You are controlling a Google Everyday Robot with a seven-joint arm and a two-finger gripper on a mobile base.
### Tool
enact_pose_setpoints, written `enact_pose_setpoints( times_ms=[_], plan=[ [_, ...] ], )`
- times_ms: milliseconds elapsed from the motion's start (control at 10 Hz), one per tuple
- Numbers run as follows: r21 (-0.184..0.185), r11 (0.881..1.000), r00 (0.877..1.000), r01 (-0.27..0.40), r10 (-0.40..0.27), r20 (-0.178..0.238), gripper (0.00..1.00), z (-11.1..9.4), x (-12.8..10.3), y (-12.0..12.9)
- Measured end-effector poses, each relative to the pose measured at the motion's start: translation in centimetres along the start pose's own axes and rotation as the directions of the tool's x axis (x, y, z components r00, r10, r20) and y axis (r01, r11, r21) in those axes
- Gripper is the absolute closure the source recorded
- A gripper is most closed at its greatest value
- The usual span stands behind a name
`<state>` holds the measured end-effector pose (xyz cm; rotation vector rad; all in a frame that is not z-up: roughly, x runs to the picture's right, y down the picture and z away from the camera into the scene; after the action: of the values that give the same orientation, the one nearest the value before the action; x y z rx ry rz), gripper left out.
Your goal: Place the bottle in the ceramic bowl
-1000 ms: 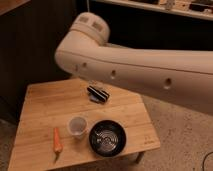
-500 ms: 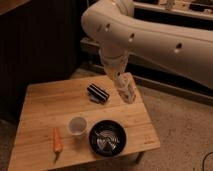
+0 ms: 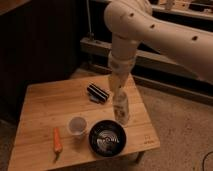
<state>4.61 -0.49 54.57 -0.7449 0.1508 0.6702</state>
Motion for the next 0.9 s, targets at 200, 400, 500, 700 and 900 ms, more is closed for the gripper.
enact_pose_setpoints(
  times_ms=[200, 400, 500, 700, 900],
  plan=[
    [0.004, 0.996, 0.995, 0.09, -0.09, 0.049, 1.0, 0.9, 1.0, 3.1],
    [0.063, 0.977, 0.974, 0.205, -0.21, 0.086, 1.0, 3.1, 1.3, 5.5],
    [0.074, 0.973, 0.969, 0.219, -0.226, 0.096, 1.0, 4.5, 1.4, 5.8],
    [0.074, 0.963, 0.954, 0.259, -0.267, 0.134, 1.0, 8.6, 0.8, 4.9],
    [0.057, 0.955, 0.939, 0.293, -0.298, 0.169, 1.0, 10.3, -0.4, 2.9]
  ],
)
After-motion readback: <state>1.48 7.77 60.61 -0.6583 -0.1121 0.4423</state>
